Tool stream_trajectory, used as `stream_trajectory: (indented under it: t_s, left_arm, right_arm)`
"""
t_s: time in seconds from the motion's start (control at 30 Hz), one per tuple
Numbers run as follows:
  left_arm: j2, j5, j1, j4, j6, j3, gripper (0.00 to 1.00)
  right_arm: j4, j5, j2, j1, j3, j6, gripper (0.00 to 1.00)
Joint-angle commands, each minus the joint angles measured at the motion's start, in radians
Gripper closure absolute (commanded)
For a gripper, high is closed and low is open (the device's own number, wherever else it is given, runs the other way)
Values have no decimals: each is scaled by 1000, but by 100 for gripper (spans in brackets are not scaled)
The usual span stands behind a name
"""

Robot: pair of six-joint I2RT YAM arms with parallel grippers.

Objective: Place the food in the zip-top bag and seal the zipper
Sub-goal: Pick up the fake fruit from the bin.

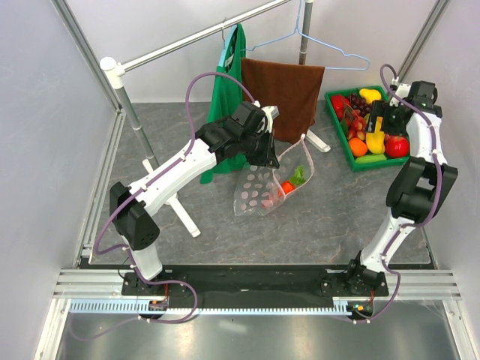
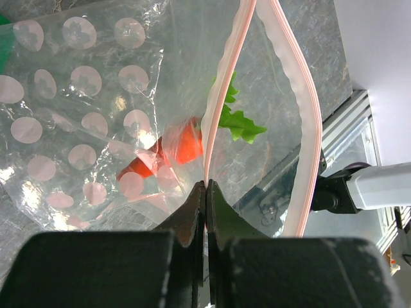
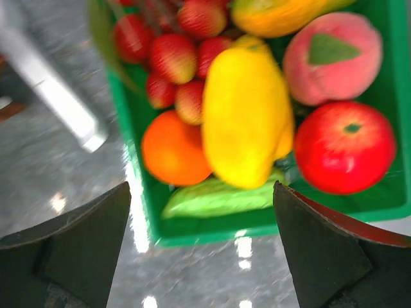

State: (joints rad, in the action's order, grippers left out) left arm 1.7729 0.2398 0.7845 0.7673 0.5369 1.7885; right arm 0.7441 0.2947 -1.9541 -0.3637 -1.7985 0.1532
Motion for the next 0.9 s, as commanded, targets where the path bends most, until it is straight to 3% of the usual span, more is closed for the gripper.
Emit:
stream_trajectory:
  t_s: [0.0,0.37,0.47,0.6,0.63,0.73,0.87]
  left_arm:
    - [-20,24,-7,-39,31,5,98]
    - [-12,36,-11,-39,35,15,98]
    - [-13,56,-11,-39,40,22,98]
    - [-24,69,-11,-36,44,37,98]
    - [-29,72,-10,-34,46,38,98]
    - [-30,75,-13,-23,52,45,98]
    - [-32,81,-11,-17,57,34,98]
  right_arm:
    - [-103,-132,-55,5,-70,-15,2]
    - [-121,-97,-157,17,-84,-43,5]
    - [-123,-88,-161,16,-73,-47,9]
    - [-123,-48,-144,16,-55,-55,24]
    - [-121,-42,-140,17,-52,-58,24]
    - [-136,-100,-143,17,-35,-72,10]
    - [-160,-143,-167,17,-18,-64,9]
